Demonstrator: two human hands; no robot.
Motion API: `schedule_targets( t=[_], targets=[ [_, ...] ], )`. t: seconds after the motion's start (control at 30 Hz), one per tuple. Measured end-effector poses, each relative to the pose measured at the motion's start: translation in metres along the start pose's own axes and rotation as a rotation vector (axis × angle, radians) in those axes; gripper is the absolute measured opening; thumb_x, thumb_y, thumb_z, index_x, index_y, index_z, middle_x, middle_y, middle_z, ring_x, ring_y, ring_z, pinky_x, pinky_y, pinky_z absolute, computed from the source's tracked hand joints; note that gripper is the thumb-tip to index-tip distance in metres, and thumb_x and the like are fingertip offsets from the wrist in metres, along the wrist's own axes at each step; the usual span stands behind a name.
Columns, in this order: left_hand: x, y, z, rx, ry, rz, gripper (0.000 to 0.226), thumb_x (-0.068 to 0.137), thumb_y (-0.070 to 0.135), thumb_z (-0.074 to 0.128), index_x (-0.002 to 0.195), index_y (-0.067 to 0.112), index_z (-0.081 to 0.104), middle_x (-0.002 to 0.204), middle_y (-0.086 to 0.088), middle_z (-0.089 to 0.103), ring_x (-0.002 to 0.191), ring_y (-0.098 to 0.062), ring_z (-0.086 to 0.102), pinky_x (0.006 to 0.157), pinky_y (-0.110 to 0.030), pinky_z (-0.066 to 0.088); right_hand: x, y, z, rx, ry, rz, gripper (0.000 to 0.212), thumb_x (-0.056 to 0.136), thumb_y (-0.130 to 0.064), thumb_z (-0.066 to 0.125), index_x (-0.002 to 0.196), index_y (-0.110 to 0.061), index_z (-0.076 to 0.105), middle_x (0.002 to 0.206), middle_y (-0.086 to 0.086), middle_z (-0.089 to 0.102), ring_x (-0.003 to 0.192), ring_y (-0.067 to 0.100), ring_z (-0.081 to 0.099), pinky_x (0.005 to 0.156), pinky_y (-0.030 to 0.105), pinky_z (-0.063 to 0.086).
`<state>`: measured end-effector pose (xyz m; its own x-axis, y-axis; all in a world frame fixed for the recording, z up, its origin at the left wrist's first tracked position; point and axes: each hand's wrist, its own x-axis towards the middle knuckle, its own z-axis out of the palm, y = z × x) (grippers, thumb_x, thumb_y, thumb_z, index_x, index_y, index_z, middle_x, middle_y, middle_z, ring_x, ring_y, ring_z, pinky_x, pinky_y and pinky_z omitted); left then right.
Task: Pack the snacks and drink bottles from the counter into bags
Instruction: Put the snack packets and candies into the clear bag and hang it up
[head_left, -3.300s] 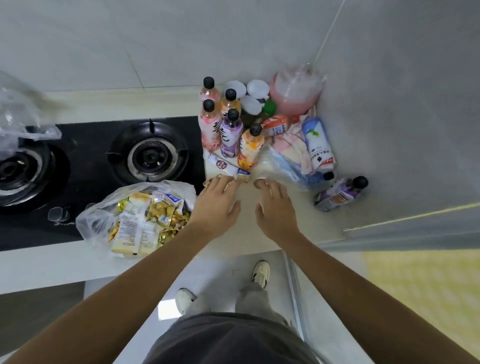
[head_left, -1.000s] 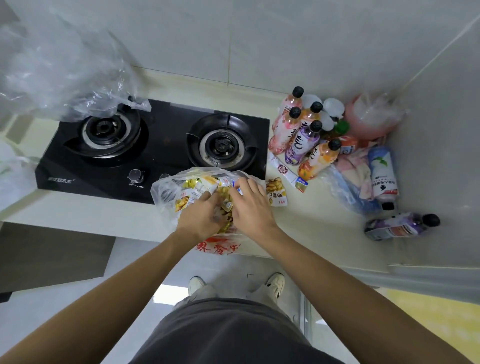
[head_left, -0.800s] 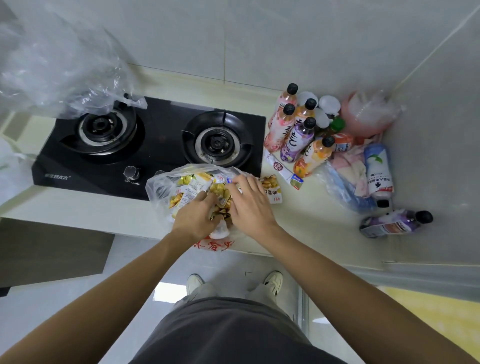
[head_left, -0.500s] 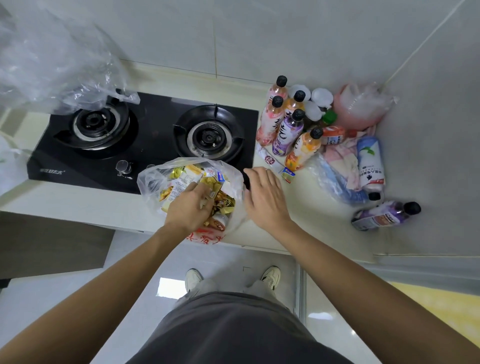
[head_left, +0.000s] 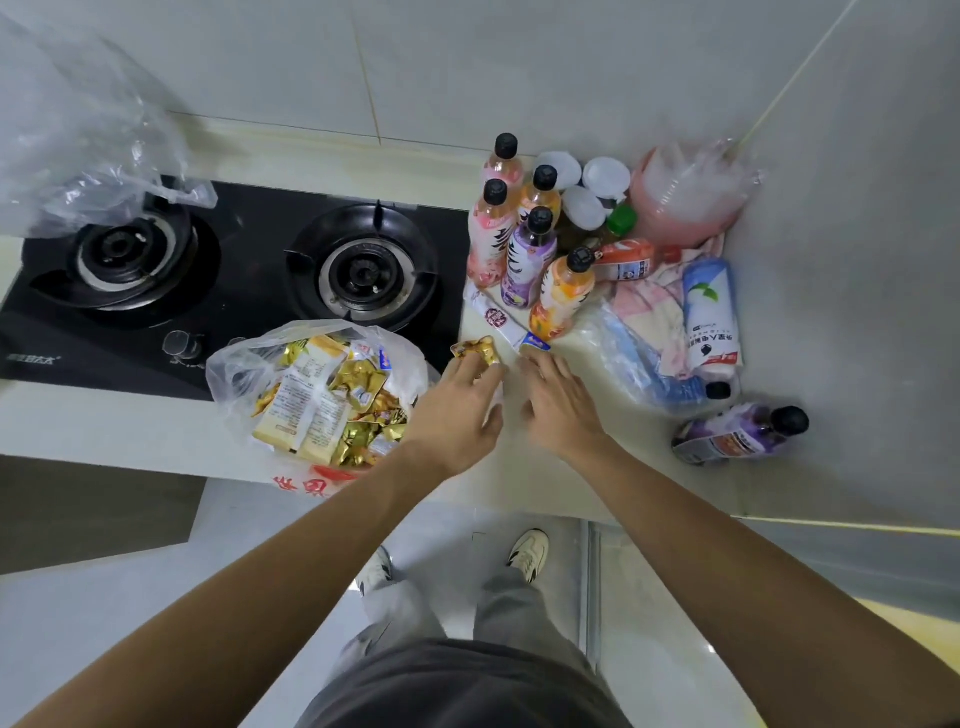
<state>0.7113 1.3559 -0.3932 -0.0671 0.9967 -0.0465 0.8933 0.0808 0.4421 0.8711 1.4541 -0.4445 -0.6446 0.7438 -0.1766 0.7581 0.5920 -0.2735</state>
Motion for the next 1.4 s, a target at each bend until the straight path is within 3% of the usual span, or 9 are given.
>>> schedule_targets(
  t=[0.13, 0.23, 0.5, 0.6, 0.73, 0.9, 0.97, 1.17, 1.4],
  targets=[
    [0.043, 0.001, 0.032, 0.010, -0.138, -0.134, 0.070, 0.091, 0.028, 0.061, 0.155, 0.023, 0.033, 0.152, -0.012, 0.033, 0.143, -0.036, 0.028, 0.099, -0.050, 0.052, 0.029, 0.011, 0.006, 0.000, -0.035, -0.036, 0.070, 0.084, -0.016, 0.068, 0.150, -0.008, 0.045, 0.162, 0.006, 0.035, 0.150, 0.026, 0.032, 0.110, 0.042, 0.045],
    [0.064, -0.008, 0.049, 0.080, -0.201, -0.234, 0.074, 0.092, 0.032, 0.059, 0.158, 0.023, 0.027, 0.156, -0.013, 0.027, 0.145, -0.038, 0.023, 0.111, -0.052, 0.042, 0.048, 0.014, 0.014, -0.017, -0.064, -0.045, 0.077, 0.087, -0.020, 0.067, 0.157, -0.010, 0.035, 0.169, 0.004, 0.025, 0.155, 0.023, 0.024, 0.118, 0.039, 0.035],
    [0.061, -0.018, 0.084, 0.080, -0.251, -0.227, 0.068, 0.090, 0.031, 0.062, 0.152, 0.028, 0.034, 0.157, -0.011, 0.025, 0.145, -0.039, 0.020, 0.108, -0.055, 0.045, 0.032, 0.031, 0.036, -0.044, -0.069, -0.057, 0.069, 0.087, -0.021, 0.046, 0.154, -0.006, 0.042, 0.165, 0.007, 0.037, 0.150, 0.025, 0.038, 0.106, 0.042, 0.048],
    [0.042, -0.013, 0.090, 0.065, -0.195, -0.175, 0.063, 0.085, 0.027, 0.065, 0.142, 0.028, 0.039, 0.154, -0.008, 0.028, 0.143, -0.037, 0.025, 0.104, -0.054, 0.049, 0.002, 0.040, 0.044, -0.043, -0.031, -0.048, 0.069, 0.086, -0.015, 0.057, 0.153, -0.004, 0.044, 0.161, 0.009, 0.044, 0.147, 0.027, 0.042, 0.111, 0.043, 0.047],
    [0.017, -0.004, 0.092, 0.063, -0.150, -0.129, 0.073, 0.083, 0.019, 0.067, 0.149, 0.027, 0.037, 0.155, -0.008, 0.029, 0.145, -0.037, 0.024, 0.108, -0.048, 0.048, -0.024, 0.043, 0.048, -0.015, 0.018, -0.053, 0.064, 0.087, -0.005, 0.057, 0.150, -0.006, 0.045, 0.157, 0.010, 0.045, 0.147, 0.028, 0.040, 0.117, 0.039, 0.041],
    [0.016, -0.007, 0.090, 0.061, -0.146, -0.180, 0.065, 0.084, 0.022, 0.069, 0.144, 0.025, 0.044, 0.152, -0.009, 0.027, 0.142, -0.039, 0.026, 0.108, -0.052, 0.047, -0.005, 0.036, 0.039, -0.046, 0.067, -0.037, 0.042, 0.078, 0.008, 0.060, 0.116, -0.010, 0.062, 0.117, 0.009, 0.055, 0.110, 0.031, 0.053, 0.081, 0.043, 0.055],
    [0.022, -0.009, 0.088, 0.067, -0.165, -0.202, 0.058, 0.087, 0.025, 0.069, 0.140, 0.024, 0.047, 0.151, -0.009, 0.027, 0.142, -0.038, 0.026, 0.103, -0.052, 0.051, 0.007, 0.033, 0.034, -0.041, 0.106, -0.044, 0.035, 0.079, 0.007, 0.063, 0.111, -0.009, 0.062, 0.113, 0.010, 0.054, 0.106, 0.031, 0.053, 0.076, 0.044, 0.055],
    [0.040, -0.013, 0.086, 0.066, -0.159, -0.224, 0.053, 0.086, 0.019, 0.068, 0.136, 0.020, 0.051, 0.149, -0.011, 0.028, 0.142, -0.037, 0.025, 0.092, -0.048, 0.057, 0.062, 0.013, 0.014, -0.017, 0.153, -0.130, 0.042, 0.080, 0.005, 0.065, 0.120, -0.008, 0.062, 0.124, 0.013, 0.055, 0.114, 0.035, 0.056, 0.084, 0.043, 0.053],
    [0.043, -0.019, 0.088, 0.060, -0.149, -0.265, 0.053, 0.087, 0.017, 0.066, 0.137, 0.020, 0.049, 0.147, -0.012, 0.031, 0.143, -0.037, 0.025, 0.090, -0.048, 0.058, 0.094, 0.008, 0.022, -0.077, 0.029, -0.142, 0.033, 0.080, 0.009, 0.067, 0.111, -0.002, 0.067, 0.128, 0.019, 0.054, 0.117, 0.041, 0.058, 0.089, 0.049, 0.055]
  ],
)
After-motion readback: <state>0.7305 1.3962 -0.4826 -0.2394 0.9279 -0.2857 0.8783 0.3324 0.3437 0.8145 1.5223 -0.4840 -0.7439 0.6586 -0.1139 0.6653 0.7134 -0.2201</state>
